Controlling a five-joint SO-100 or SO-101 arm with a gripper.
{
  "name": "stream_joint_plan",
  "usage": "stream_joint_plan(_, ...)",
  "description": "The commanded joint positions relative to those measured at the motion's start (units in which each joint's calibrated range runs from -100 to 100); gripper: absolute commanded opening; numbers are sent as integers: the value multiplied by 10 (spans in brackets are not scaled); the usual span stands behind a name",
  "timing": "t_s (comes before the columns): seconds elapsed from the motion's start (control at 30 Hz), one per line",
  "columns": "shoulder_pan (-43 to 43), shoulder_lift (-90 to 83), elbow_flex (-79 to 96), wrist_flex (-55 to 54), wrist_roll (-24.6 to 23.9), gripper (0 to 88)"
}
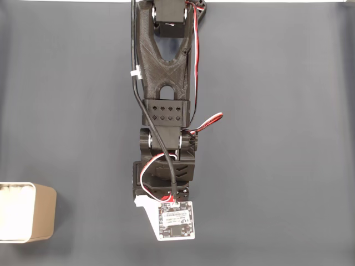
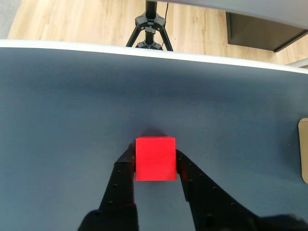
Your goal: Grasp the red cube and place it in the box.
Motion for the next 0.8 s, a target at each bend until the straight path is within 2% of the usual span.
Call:
stream_joint_plan(0.0,9,-17,-21,10,6,26)
stream_joint_plan(0.77,19,-129,-27,69,-30,1)
